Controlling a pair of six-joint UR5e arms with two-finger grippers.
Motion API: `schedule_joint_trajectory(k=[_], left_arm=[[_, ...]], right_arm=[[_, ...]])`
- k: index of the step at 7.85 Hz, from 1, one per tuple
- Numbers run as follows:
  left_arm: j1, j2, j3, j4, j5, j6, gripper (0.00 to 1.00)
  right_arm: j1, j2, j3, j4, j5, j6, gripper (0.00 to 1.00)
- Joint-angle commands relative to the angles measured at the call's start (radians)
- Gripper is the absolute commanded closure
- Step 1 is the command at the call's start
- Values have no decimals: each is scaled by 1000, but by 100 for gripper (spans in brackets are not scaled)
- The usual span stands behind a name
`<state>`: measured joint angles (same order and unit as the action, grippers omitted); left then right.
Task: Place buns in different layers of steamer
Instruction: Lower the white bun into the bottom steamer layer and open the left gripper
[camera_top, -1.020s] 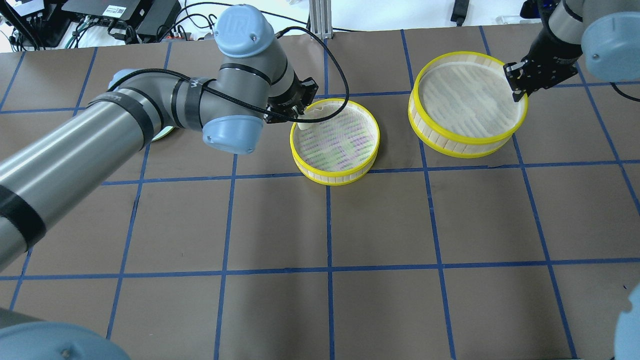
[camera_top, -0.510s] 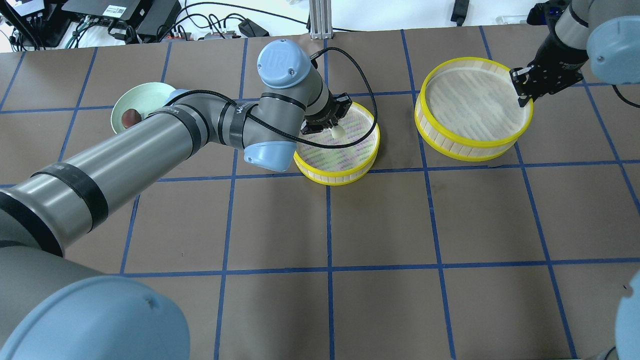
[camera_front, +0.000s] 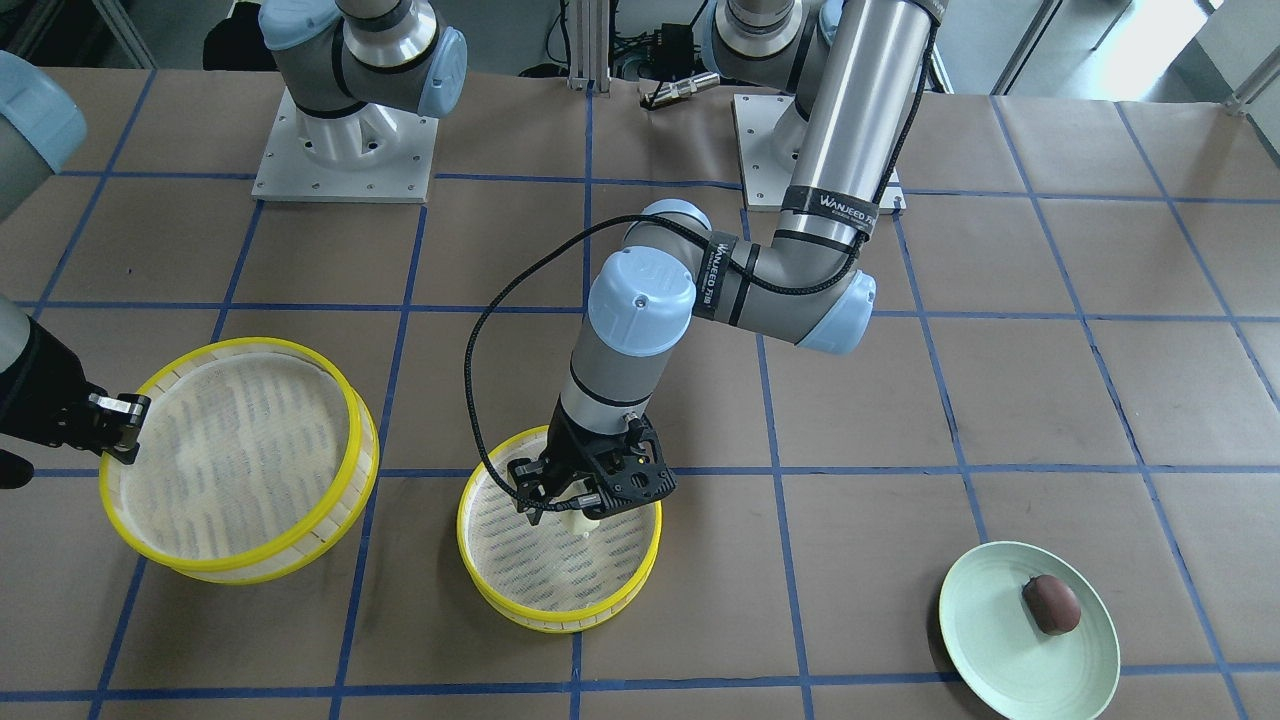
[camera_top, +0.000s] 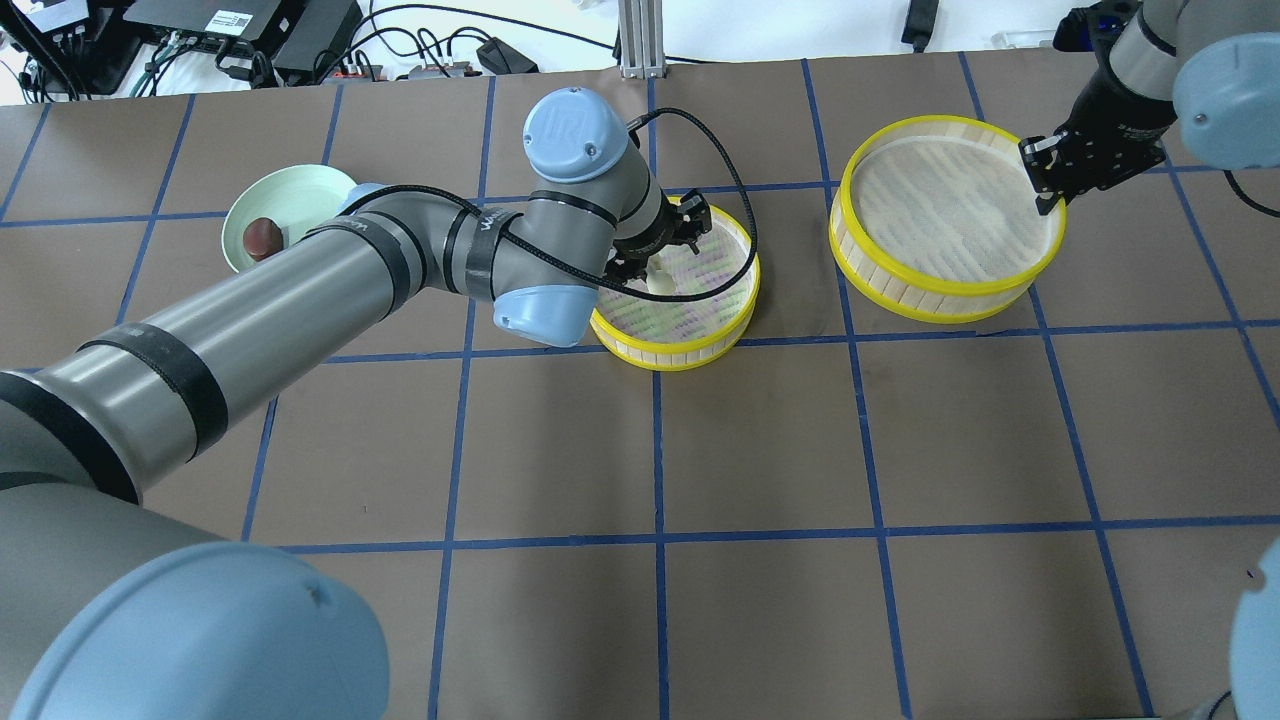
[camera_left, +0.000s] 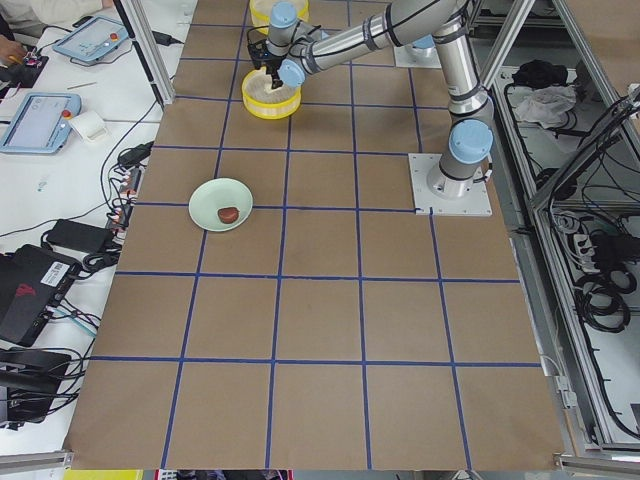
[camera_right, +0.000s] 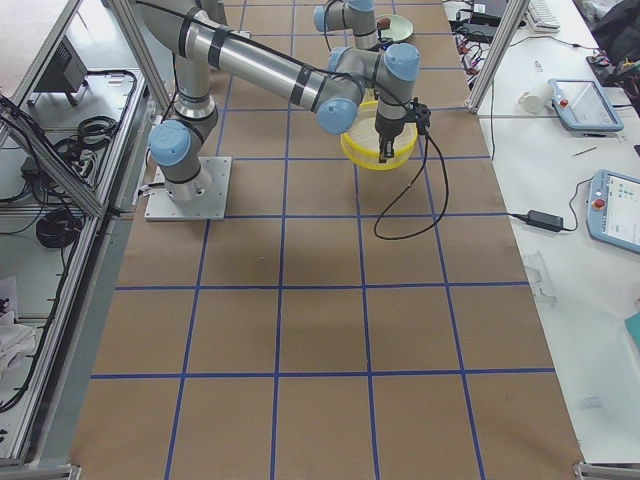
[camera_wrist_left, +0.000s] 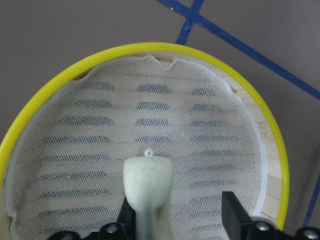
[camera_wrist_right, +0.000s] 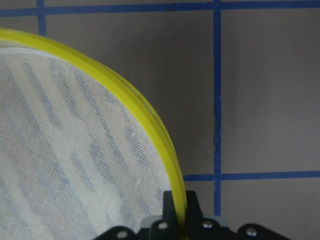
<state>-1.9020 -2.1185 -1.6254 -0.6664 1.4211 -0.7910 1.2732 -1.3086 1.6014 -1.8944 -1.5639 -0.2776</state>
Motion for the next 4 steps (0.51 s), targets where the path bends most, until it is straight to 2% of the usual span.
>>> schedule_joint_trajectory(k=[1, 4], left_arm=[[-2, 11, 2, -48, -1, -19, 0], [-6, 11, 15, -48, -13, -73, 0]], right_arm=[[0, 0, 0, 1, 1, 0, 100], [0, 0, 0, 2, 1, -2, 100]])
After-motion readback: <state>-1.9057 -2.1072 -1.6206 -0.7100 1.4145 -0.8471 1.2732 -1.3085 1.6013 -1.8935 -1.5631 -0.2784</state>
